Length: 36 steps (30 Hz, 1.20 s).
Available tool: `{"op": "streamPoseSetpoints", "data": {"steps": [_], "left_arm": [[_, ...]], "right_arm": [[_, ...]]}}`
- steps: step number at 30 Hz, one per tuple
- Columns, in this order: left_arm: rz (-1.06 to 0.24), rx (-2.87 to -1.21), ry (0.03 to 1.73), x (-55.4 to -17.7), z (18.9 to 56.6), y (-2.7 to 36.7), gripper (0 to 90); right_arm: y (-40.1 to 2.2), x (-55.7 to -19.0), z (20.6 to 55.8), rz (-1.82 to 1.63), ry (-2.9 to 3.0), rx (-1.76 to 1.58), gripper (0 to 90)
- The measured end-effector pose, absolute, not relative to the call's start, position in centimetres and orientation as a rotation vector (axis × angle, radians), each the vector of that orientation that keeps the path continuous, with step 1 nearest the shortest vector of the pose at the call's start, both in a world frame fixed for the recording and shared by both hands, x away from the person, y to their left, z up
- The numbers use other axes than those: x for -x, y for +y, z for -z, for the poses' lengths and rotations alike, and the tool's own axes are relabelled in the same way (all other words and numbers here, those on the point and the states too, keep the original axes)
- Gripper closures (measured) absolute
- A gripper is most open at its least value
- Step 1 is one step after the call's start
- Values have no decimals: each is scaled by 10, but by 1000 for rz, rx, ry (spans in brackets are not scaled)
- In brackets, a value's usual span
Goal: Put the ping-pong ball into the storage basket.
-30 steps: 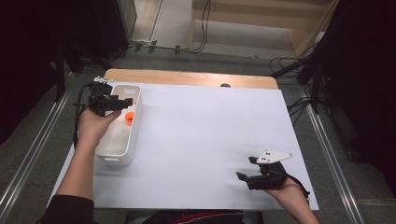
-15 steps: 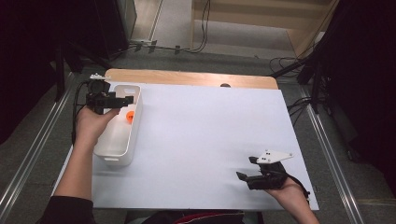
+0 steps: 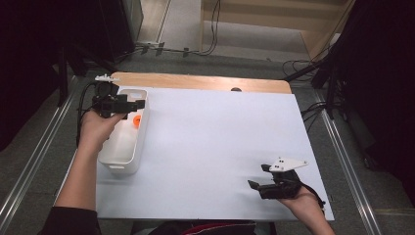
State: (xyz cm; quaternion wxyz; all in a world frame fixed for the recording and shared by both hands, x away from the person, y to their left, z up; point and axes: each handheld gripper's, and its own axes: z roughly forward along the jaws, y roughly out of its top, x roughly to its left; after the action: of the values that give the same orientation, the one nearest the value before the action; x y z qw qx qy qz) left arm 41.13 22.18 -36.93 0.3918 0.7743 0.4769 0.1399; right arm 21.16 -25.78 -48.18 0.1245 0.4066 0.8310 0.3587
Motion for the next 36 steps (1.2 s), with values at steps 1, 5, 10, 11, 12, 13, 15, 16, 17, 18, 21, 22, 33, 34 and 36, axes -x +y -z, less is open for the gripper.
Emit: {"op": "streamPoseSetpoints", "data": {"steps": [1,5,10,11,12,13,15,16,17,18,21,22,33,34,36], "left_arm": [[-352,-1966,1203,-411,369,221,226],[-338,-1977,1188,-409,367,216,226],[-317,-1989,1173,-407,366,210,226],[-313,-1991,1171,-407,366,208,226],[-310,-1992,1167,-407,366,207,227],[-306,-1991,1164,-406,365,206,226],[-299,-1997,1153,-406,365,203,227],[-297,-2002,1151,-405,365,201,227],[-292,-2006,1141,-405,365,199,227],[-288,-2005,1137,-404,365,198,227],[-282,-2014,1125,-403,364,195,227],[-284,-2014,1121,-403,364,194,227],[-256,-2049,1082,-402,368,182,227],[-256,-2052,1082,-402,368,182,227],[-254,-2049,1079,-401,369,181,228]], "right_arm": [[-258,-212,482,-1045,2422,-1186,221],[-258,-211,482,-1048,2423,-1180,221],[-258,-211,481,-1048,2418,-1186,221],[-258,-211,481,-1049,2418,-1187,221],[-258,-211,481,-1049,2418,-1188,221],[-258,-211,481,-1049,2418,-1188,221],[-258,-211,481,-1048,2418,-1187,221],[-258,-211,481,-1048,2418,-1187,221],[-258,-211,481,-1047,2417,-1187,221],[-258,-211,481,-1047,2417,-1186,221],[-259,-211,481,-1047,2416,-1186,221],[-259,-211,481,-1047,2417,-1183,221],[-259,-211,481,-1046,2417,-1184,221],[-259,-211,481,-1047,2417,-1184,221],[-259,-211,481,-1047,2417,-1182,221]]}}
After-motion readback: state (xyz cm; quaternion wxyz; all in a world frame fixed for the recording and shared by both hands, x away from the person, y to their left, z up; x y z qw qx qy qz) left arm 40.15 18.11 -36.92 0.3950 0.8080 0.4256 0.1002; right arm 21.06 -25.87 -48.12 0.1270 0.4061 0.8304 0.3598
